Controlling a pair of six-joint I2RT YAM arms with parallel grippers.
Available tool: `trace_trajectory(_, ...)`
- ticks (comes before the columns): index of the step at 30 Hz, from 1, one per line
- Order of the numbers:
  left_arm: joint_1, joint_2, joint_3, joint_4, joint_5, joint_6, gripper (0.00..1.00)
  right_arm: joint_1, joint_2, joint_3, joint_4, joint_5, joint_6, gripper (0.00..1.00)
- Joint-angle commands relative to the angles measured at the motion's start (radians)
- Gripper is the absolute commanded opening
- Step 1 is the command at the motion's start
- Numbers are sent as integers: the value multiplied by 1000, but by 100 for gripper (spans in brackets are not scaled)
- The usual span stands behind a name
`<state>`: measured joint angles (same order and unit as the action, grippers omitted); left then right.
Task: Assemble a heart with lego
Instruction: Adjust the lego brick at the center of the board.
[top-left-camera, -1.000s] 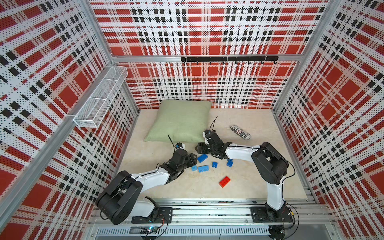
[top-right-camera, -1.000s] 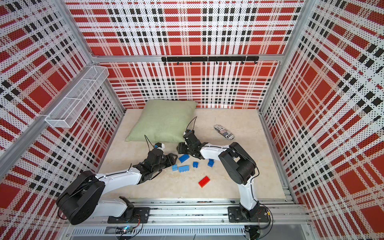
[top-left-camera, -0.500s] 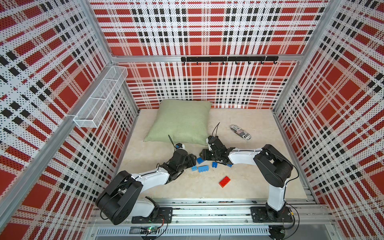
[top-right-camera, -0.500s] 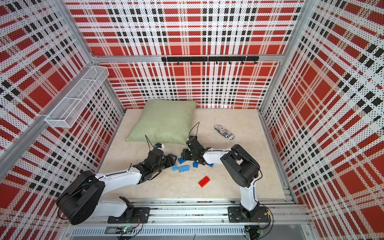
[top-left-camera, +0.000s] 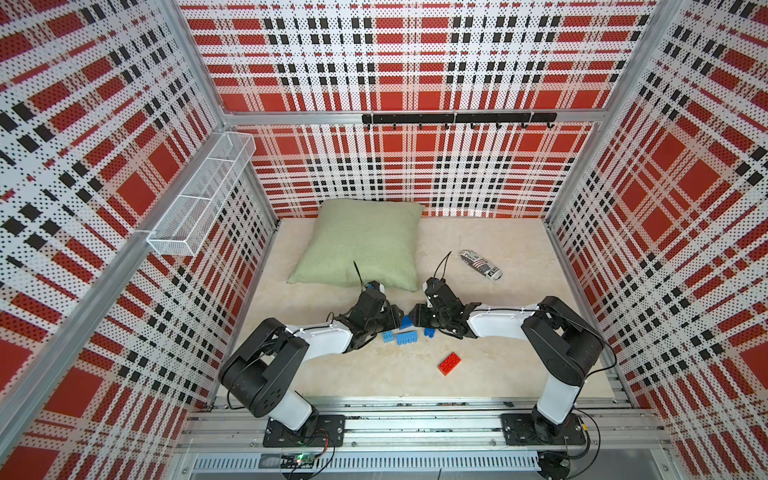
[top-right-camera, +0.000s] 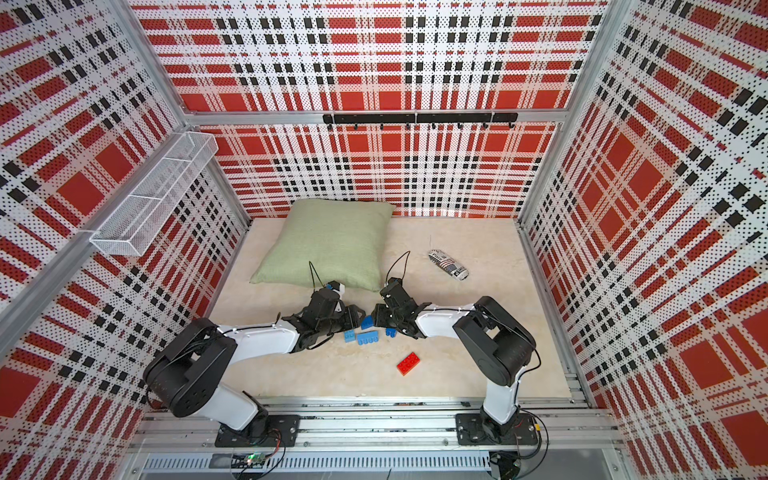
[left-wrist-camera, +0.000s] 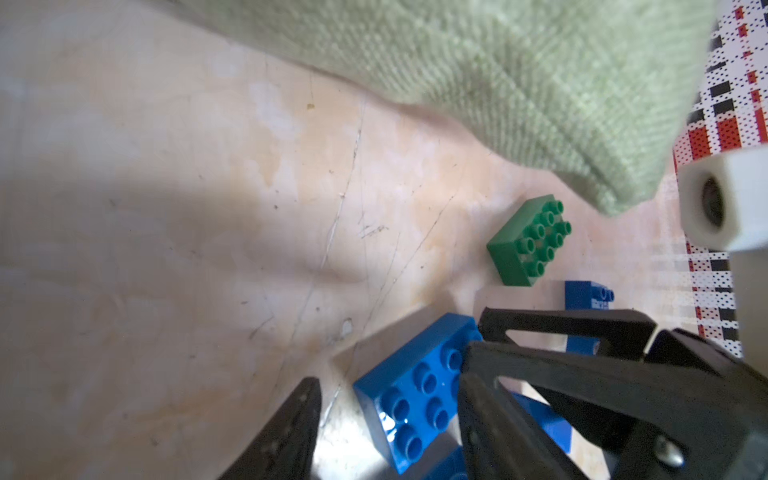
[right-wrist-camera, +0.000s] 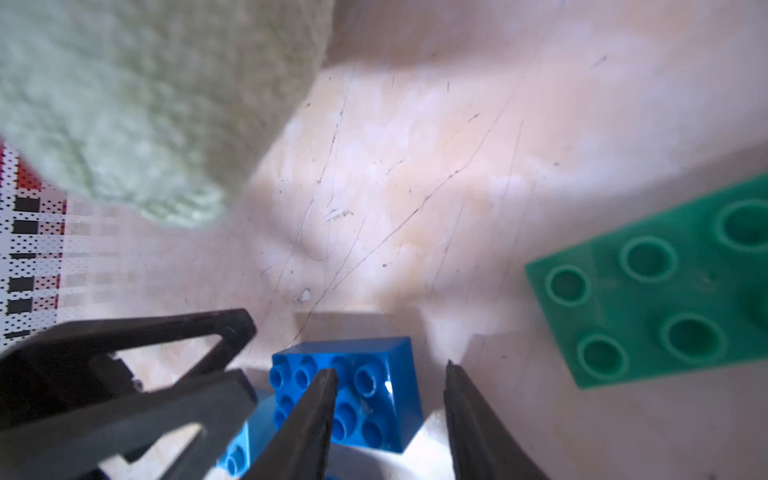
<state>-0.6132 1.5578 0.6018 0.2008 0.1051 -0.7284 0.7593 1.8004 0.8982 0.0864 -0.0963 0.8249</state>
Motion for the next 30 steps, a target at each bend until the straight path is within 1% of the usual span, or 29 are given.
trace_trajectory(1, -23, 24, 29, 9, 33, 16, 58, 6, -28, -14, 36, 7, 20, 45)
trace_trajectory(6, -27, 94, 82, 17, 89, 25, 58, 0, -74, -44, 33, 33, 34, 43)
trace_trajectory(10, -26, 135, 127, 14, 104, 36, 56, -9, -98, -73, 33, 29, 55, 43)
trace_trajectory(14, -28, 159, 164, 2, 94, 46, 53, -24, -133, -109, 47, 40, 66, 43)
trace_trajectory(16, -26, 153, 169, -10, 74, 54, 53, -25, -146, -109, 39, 50, 54, 44)
trace_trajectory(20, -25, 123, 170, -58, 9, 73, 53, -25, -156, -91, 5, 46, 21, 49)
trace_trajectory(24, -22, 72, 146, -84, -46, 74, 53, -26, -193, -86, -70, 79, -26, 53)
trace_trajectory(30, -22, -7, 83, -63, -72, 60, 54, -10, -278, -136, -151, 79, -117, 59)
